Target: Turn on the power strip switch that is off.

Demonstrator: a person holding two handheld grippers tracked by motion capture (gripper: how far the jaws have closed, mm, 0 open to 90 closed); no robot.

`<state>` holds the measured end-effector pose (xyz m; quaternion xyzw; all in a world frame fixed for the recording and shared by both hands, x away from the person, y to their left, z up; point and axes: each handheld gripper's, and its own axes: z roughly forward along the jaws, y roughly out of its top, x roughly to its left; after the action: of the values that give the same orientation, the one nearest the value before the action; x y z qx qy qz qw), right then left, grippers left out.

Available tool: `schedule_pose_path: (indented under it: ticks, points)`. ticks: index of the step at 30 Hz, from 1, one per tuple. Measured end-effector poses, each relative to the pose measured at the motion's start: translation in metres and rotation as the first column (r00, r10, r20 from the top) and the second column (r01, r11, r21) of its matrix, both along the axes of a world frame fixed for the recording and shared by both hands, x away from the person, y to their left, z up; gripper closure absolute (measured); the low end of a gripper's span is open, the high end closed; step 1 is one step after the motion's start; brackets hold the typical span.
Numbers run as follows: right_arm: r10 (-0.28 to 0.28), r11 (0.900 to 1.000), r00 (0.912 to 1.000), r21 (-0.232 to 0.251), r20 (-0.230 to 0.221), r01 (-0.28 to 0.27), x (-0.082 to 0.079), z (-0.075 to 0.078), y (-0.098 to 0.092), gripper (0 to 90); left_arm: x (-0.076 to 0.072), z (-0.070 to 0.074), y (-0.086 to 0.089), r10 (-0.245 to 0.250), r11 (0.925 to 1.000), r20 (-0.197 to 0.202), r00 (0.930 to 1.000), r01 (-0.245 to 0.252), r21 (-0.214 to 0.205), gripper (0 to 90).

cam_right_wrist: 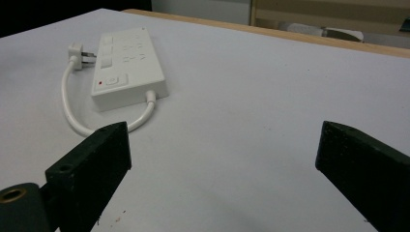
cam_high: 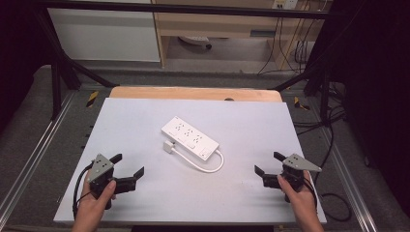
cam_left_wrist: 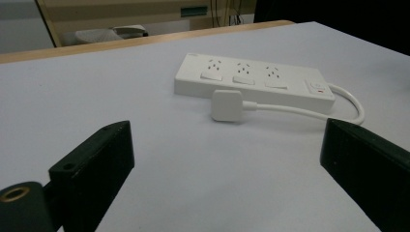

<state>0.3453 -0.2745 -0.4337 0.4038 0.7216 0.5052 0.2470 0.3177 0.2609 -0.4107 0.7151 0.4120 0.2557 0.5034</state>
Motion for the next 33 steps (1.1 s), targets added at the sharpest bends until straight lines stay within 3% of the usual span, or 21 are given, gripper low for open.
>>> schedule_pose_path:
  ticks: [33]
  points:
    - [0.027,0.9996,0.9993,0.011,-0.026,-0.027,-0.013,0.011,0.009,2.7,0.001,-0.003,-0.002,-0.009,0.9999,-0.024,0.9997,0.009,0.012,5.1]
